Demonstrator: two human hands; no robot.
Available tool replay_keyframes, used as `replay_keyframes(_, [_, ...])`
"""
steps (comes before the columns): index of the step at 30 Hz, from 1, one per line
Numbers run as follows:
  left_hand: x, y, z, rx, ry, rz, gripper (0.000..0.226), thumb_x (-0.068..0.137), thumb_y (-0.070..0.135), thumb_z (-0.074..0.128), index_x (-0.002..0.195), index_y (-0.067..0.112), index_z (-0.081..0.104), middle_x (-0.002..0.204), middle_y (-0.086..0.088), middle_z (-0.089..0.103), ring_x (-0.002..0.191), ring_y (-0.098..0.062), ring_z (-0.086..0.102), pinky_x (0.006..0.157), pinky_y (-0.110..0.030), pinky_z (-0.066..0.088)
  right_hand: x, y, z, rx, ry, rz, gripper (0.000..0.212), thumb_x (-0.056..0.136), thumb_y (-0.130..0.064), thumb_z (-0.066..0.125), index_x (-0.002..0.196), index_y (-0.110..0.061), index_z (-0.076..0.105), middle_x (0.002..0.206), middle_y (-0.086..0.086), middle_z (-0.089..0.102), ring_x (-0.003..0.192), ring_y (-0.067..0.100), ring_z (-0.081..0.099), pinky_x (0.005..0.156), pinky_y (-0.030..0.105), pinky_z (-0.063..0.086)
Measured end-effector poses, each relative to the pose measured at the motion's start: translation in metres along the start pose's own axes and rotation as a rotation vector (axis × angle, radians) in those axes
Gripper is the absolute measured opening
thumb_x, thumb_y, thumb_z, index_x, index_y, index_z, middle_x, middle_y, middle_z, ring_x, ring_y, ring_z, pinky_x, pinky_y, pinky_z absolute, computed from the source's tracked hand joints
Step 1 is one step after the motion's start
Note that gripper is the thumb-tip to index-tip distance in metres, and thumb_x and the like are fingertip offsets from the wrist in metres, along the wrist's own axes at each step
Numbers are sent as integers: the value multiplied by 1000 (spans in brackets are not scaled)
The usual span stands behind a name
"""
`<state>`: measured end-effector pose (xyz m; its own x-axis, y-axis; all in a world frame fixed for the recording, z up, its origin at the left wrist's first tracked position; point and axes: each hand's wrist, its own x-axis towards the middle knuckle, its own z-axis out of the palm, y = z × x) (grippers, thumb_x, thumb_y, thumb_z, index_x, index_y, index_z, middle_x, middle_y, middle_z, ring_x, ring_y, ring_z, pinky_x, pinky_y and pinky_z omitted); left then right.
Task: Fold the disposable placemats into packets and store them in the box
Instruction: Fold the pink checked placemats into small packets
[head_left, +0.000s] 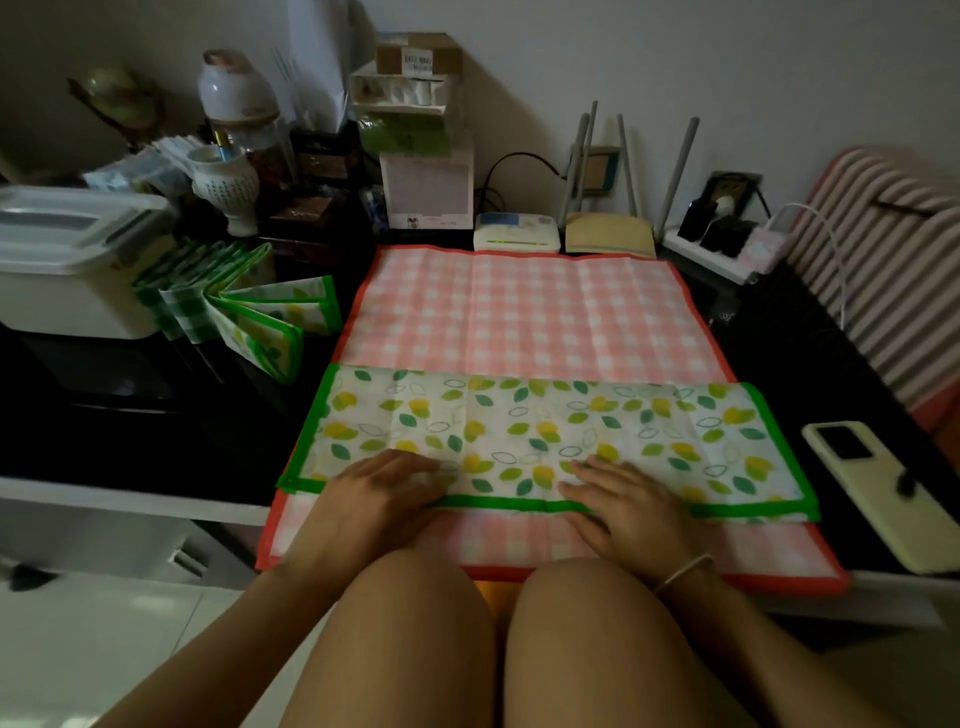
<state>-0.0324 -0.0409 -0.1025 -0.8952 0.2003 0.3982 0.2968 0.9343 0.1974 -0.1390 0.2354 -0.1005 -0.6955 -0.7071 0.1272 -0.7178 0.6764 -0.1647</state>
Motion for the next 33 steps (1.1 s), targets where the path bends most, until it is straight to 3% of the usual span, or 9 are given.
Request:
replay_keyframes(7, [12,-3,-1,-46,-90,-134,38,80,56,53,79,28,78,96,8,72,81,-15,69,61,-24,52,-3,0,12,33,140,-38,35,82,-34,48,91,-19,78,103,5,73,96,24,70,78,46,58])
replay_keyframes(11, [66,10,-14,153,-424,-333,56,78,73,58,102,24,70,103,2,67,87,-17,63,73,-31,50,-4,2,15,54,172,-51,34,83,-34,50,94,-19,78,107,4,72,100,23,69,82,45,57])
replay_keyframes(15, [107,17,-2,296,-642,-350,123,61,73,73,152,18,11,155,-15,15,116,-32,55,86,-41,52,-8,5,11,170,127,-4,35,87,-43,48,95,-24,77,113,-3,68,105,18,62,84,39,53])
replay_keyframes(17, [117,12,2,330,-724,-293,141,58,75,73,153,27,-19,161,-11,-19,125,-37,50,91,-44,51,4,6,1,243,105,75,44,90,-49,40,81,-23,75,102,-8,65,96,12,56,81,37,49])
replay_keyframes(19, [124,7,1,316,-784,-244,144,56,77,72,150,28,-25,159,-1,-29,126,-36,51,95,-45,50,29,5,-9,231,57,132,43,92,-47,39,72,-21,66,89,-8,57,89,12,49,82,35,45])
replay_keyframes(22, [130,4,2,356,-874,-207,140,59,82,67,152,26,-21,160,6,-24,125,-31,52,97,-42,48,72,-2,-7,139,90,143,25,94,-32,48,110,-20,63,122,-2,55,118,20,45,104,37,36])
replay_keyframes(24, [130,4,2,372,-904,-213,138,59,84,64,153,28,-19,160,8,-23,124,-31,51,95,-38,46,88,-8,5,66,-46,131,53,98,-34,39,147,-17,32,156,2,25,145,20,16,119,38,12])
replay_keyframes(28, [129,-2,3,350,-903,-221,140,53,90,61,151,34,-23,159,11,-24,119,-30,52,96,-39,46,77,19,19,-126,-250,176,67,95,-61,5,150,-28,-13,155,-13,-23,144,10,-22,118,43,-10])
replay_keyframes(33, [129,-3,10,349,-877,-229,141,50,92,60,152,36,-19,160,13,-21,124,-28,49,102,-44,43,48,80,10,-149,-241,616,74,91,-65,-2,150,-23,-17,155,-7,-27,143,13,-25,118,46,-11])
